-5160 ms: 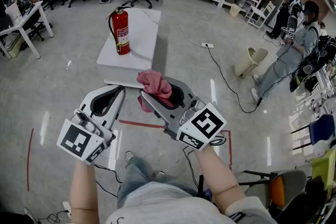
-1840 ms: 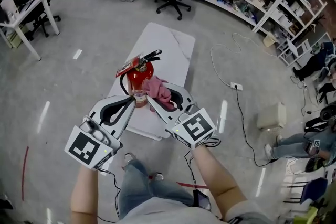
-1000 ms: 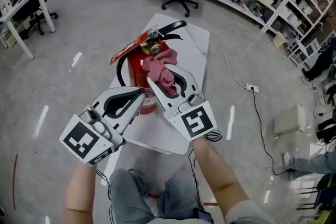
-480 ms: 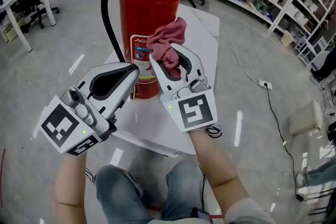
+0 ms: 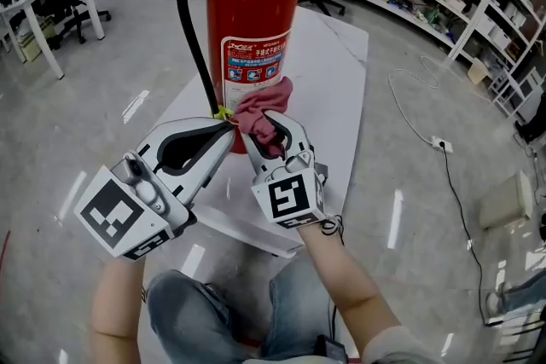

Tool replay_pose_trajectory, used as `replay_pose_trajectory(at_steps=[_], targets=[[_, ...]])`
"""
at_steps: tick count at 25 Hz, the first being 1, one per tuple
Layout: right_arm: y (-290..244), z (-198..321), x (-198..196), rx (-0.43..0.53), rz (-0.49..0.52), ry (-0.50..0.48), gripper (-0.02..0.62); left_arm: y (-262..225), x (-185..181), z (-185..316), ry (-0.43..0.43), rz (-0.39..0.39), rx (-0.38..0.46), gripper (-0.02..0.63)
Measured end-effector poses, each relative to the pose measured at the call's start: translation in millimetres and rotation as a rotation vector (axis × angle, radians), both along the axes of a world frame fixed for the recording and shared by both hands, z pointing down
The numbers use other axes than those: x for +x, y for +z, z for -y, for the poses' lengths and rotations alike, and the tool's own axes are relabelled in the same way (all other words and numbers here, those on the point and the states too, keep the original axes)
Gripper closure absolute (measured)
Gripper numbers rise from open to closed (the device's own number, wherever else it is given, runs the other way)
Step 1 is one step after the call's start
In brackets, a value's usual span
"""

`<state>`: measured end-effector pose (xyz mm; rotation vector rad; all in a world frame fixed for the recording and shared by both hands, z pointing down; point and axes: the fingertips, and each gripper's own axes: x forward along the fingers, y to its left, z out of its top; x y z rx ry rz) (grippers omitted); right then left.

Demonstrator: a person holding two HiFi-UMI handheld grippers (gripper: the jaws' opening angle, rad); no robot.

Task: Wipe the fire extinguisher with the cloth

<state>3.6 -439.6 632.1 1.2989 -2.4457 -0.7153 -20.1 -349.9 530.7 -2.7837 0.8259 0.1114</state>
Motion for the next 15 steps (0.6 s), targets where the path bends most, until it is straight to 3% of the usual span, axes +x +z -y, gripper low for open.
replay_pose_trajectory(at_steps=[2, 5, 11, 15], targets=[[-11.1, -3.0, -6.2, 0.017, -0.016, -0.020, 0.462, 1.1, -0.6, -1.1, -0.007, 0.008, 0.004, 0.597], [-57.9, -7.4, -15.0, 0.116, -0.028, -0.046, 0.461, 1.6, -0.2, -1.8, -0.015, 0.019, 0.007, 0.596], [-174.4, -9.4, -20.9, 0.229, 0.060, -0.116, 0.460, -6.4, -7.9, -1.5, -0.022, 0.016, 0.008, 0.597], [-200.9, -11.6, -23.3, 0.285, 0.026, -0.107, 0.462, -10.6, -10.7, -0.1, -0.022, 0.002, 0.015, 0.597]])
